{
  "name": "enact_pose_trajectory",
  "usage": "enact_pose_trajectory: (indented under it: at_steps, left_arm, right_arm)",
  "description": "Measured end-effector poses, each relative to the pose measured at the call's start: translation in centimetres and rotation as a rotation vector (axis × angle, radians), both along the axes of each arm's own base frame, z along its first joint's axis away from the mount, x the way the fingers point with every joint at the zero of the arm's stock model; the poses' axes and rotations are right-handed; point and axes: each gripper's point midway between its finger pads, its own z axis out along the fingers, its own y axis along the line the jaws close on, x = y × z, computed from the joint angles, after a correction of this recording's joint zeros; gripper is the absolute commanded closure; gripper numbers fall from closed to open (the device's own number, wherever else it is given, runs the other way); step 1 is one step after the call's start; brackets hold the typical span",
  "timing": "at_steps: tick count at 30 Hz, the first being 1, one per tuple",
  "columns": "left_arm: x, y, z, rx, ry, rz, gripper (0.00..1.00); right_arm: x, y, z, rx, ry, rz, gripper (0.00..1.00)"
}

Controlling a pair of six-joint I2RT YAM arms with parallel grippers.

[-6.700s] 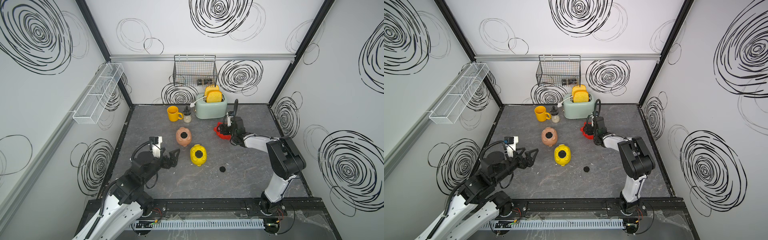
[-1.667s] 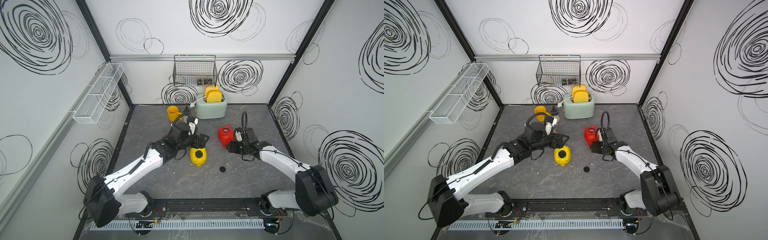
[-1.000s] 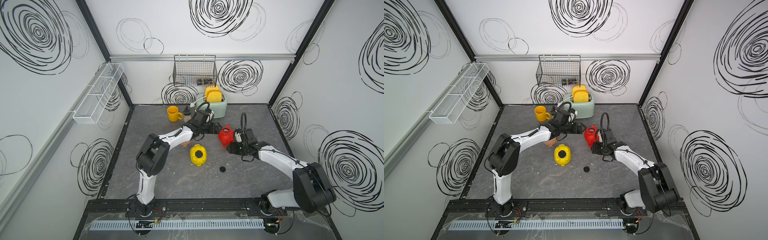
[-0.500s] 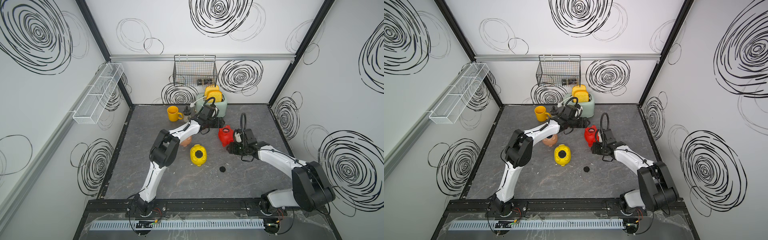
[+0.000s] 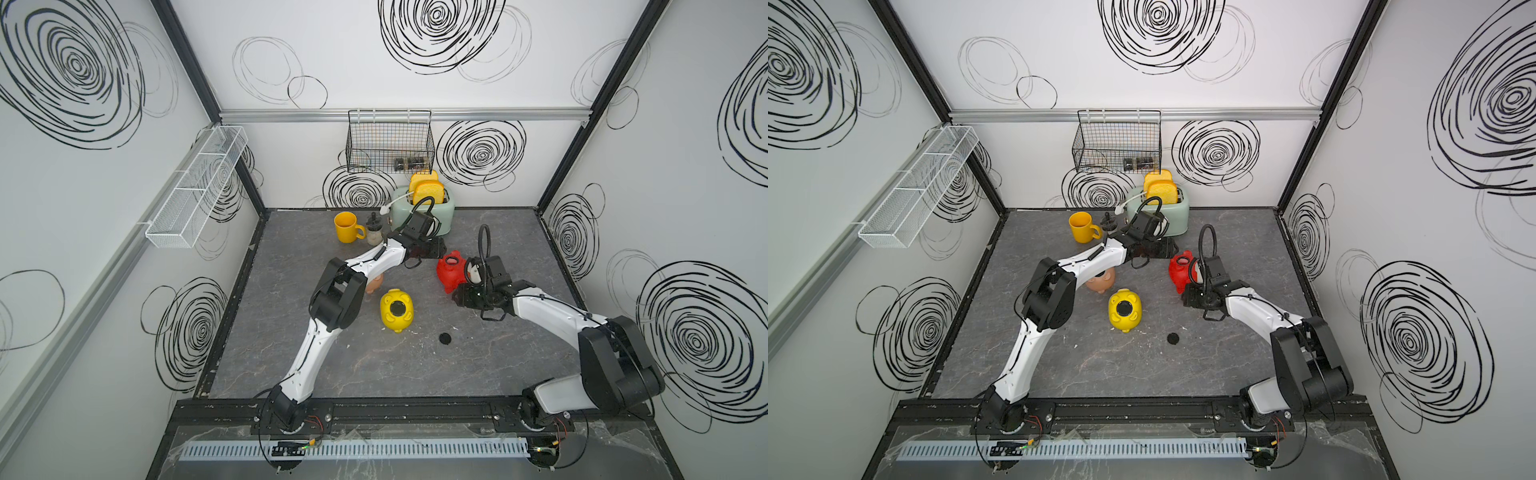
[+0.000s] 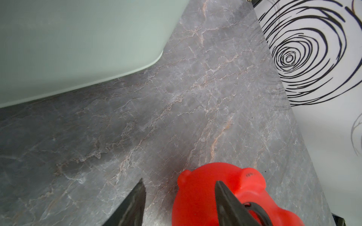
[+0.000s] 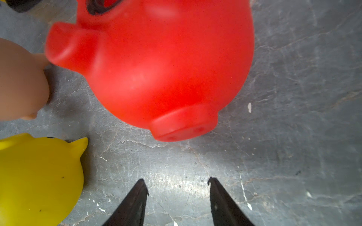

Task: Close piggy banks
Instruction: Adjust the piggy bank at the center of the board.

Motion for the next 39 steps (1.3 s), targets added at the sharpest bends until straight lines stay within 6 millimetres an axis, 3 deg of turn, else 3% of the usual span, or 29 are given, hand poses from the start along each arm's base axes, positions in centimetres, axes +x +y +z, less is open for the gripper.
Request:
enact_pose_trajectory:
  at_steps: [10, 23, 39]
  left_arm:
    - [-0.3, 0.0, -0.2, 0.005, 0.007, -0.013, 0.41]
    - [-0.8, -0.2, -0.4, -0.003, 0.027, -0.03, 0.41]
    - [-3.0, 1.4, 0.0, 0.0, 0.074, -0.034, 0.39]
  right_arm:
    - [1.0, 0.1, 0.4, 0.003, -0.007, -0.008, 0.46]
    - [1.9, -1.8, 0.3, 0.013, 0.001, -0.067, 0.47]
    - [2.6, -3.5, 0.1, 0.064, 0.028, -0.136, 0.47]
